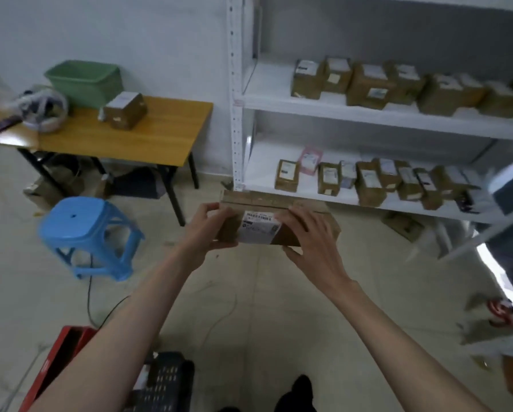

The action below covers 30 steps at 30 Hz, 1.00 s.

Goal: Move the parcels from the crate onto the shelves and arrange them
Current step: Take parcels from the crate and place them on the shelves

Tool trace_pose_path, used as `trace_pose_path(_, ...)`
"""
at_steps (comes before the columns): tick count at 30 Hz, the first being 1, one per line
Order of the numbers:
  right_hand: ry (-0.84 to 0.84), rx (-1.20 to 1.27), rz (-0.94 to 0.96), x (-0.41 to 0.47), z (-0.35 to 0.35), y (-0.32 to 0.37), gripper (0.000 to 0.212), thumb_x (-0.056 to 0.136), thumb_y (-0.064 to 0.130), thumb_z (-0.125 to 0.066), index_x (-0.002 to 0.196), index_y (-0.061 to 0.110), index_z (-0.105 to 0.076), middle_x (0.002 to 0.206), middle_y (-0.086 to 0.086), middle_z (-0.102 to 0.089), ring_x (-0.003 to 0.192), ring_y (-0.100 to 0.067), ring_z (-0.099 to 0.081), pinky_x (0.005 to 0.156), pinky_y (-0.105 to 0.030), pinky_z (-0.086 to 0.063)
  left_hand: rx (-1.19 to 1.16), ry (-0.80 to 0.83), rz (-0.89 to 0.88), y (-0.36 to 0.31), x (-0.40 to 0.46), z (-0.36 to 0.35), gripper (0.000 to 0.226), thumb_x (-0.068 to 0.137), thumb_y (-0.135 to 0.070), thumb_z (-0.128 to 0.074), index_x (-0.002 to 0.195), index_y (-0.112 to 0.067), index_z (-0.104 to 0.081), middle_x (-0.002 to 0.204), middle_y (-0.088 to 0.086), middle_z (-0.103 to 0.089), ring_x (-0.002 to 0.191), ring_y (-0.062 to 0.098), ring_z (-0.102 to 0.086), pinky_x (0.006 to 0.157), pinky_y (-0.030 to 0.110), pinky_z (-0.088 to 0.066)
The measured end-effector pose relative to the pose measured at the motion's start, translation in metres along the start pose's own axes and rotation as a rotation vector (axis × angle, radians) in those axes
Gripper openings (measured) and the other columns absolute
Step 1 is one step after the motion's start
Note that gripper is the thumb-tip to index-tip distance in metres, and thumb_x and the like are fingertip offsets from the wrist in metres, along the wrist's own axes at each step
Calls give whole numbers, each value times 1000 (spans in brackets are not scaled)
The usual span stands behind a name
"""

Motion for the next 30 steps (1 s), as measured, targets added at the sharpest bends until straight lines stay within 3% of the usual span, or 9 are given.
trace_pose_path(3, -92, 156, -189, -12, 32, -59, 64, 86, 55, -67, 144, 37, -44, 154, 6, -35, 144, -17, -29, 120, -45, -21, 28, 101, -104, -19, 1, -42, 45, 92, -28, -65, 132, -23, -47, 113, 11, -66, 98, 25, -69, 76, 42, -61)
trace_pose_path(5, -202, 304, -426, -26, 54, -101, 63, 91, 62, -57, 147, 37, -40, 157, 6, -31, 147, -17, -24, 118, -43, -21, 43, 159, -157, -30, 1, -67, 44, 93, -27, -64, 134, -25, -47, 113, 10, -68, 96, 23, -70, 81, 44, -60)
trace_pose_path(8, -290, 669, -686, -42, 75, -149, 67, 91, 53, -63, 149, 35, -34, 153, 5, -37, 140, -14, -35, 114, -38, -34, 59, 229, -223, -42, 2, -101, 41, 94, -25, -62, 133, -31, -49, 116, 10, -66, 97, 23, -70, 81, 40, -59)
trace_pose_path(11, -294, 1050, -835, -47, 82, -175, 42, 95, 39, -64, 132, 41, -44, 134, 6, -57, 115, -7, -57, 104, -40, -49, 48, 271, -265, -53, 5, -131, 44, 94, -21, -61, 134, -35, -48, 121, 9, -63, 101, 24, -69, 82, 40, -58)
trace_pose_path(13, -318, 1127, -876, -50, 86, -191, 43, 95, 38, -63, 134, 36, -47, 127, 7, -60, 110, -9, -60, 101, -43, -52, 52, 287, -296, -62, 7, -149, 46, 94, -20, -61, 135, -36, -47, 124, 9, -61, 101, 23, -69, 83, 40, -58)
trace_pose_path(18, -423, 1217, -906, -51, 113, -228, 73, 72, 57, -72, 139, 39, -47, 134, 2, -59, 116, -18, -61, 100, -47, -53, 91, 317, -366, -91, 14, -194, 47, 94, -24, -63, 135, -38, -48, 124, 9, -62, 102, 23, -69, 85, 42, -58)
trace_pose_path(24, -530, 1258, -899, -50, 154, -272, 48, 92, 40, -68, 135, 38, -48, 131, 2, -58, 116, -18, -60, 102, -45, -51, 132, 373, -430, -133, 28, -251, 44, 94, -28, -63, 135, -37, -50, 120, 10, -65, 99, 24, -70, 88, 46, -57)
trace_pose_path(26, -547, 1266, -906, -51, 167, -284, 42, 95, 39, -62, 136, 36, -51, 128, 1, -58, 113, -19, -60, 95, -41, -53, 147, 381, -448, -146, 35, -269, 42, 95, -27, -62, 135, -34, -51, 119, 8, -66, 98, 21, -70, 88, 46, -58)
trace_pose_path(30, -564, 1259, -934, -56, 190, -305, 36, 100, 37, -52, 136, 35, -50, 126, 1, -59, 111, -20, -60, 78, -36, -52, 125, 441, -445, -162, 43, -307, 34, 96, -21, -59, 129, -29, -55, 109, 4, -72, 88, 13, -72, 69, 30, -59)
Point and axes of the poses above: each hand's wrist, its own x-axis towards the middle knuckle, its own z-axis out of the back of the hand, y = z × x, the point moved 8 cm from there along x, towards the middle knuckle
